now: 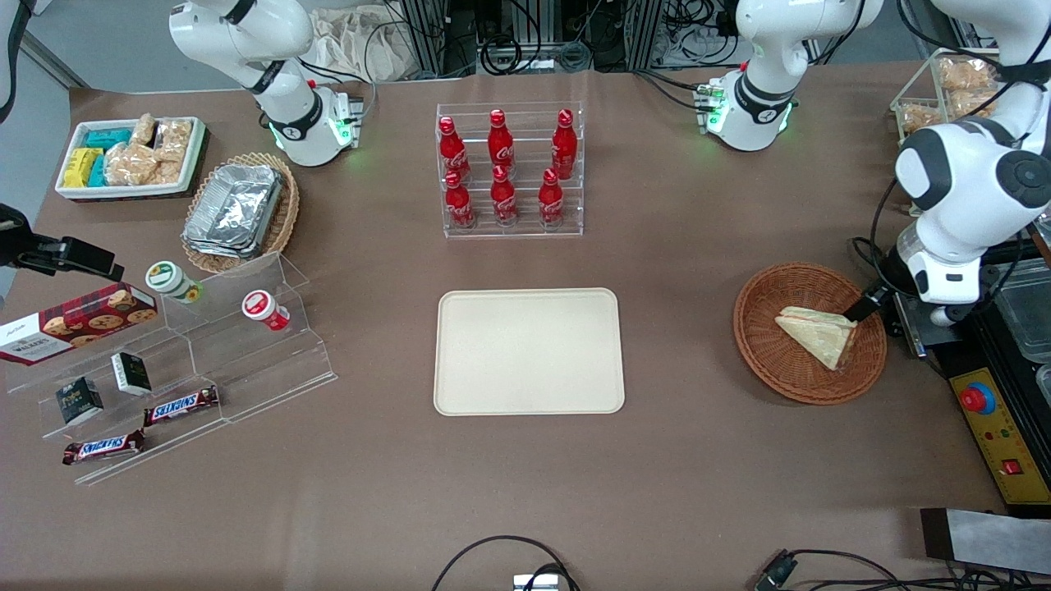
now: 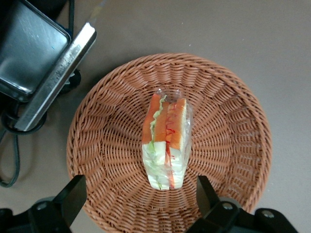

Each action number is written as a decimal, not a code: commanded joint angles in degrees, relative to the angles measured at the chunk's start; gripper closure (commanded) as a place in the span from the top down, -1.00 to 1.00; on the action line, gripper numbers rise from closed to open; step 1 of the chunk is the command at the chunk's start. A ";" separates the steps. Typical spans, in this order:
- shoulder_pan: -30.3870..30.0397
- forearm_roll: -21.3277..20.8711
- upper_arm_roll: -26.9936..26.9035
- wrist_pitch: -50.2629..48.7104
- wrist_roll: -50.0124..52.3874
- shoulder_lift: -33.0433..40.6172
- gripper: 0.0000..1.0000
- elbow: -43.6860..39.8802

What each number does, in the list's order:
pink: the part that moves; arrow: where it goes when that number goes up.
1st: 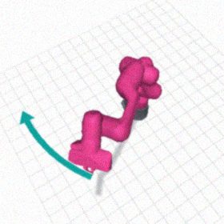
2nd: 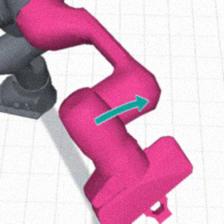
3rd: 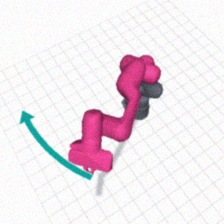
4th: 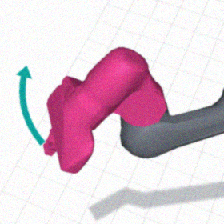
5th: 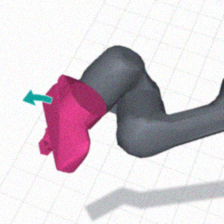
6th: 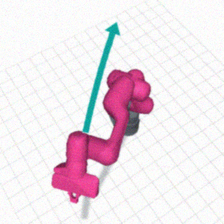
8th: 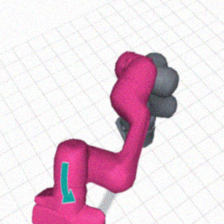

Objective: Place sandwich from basket to tray
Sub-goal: 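Lower the open left gripper around the sandwich and close it, then lift the sandwich out of the basket with the left gripper, then carry the sandwich over the cream tray and lower it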

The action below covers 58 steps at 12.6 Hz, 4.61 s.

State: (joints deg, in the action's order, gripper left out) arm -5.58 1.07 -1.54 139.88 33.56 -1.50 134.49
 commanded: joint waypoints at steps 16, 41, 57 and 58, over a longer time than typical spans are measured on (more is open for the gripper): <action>0.13 0.60 0.93 14.54 3.97 -9.93 -0.54 0.95; 0.92 -6.35 25.16 -27.12 -18.47 4.40 -0.80 -19.09; 13.83 -26.11 38.02 -27.47 16.00 -28.98 -0.71 -43.68; 14.27 -26.65 38.02 -27.47 17.31 -30.83 -0.70 -45.00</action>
State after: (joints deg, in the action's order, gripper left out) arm 6.95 -23.32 36.40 113.99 48.10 -27.83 94.54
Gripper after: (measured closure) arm 0.850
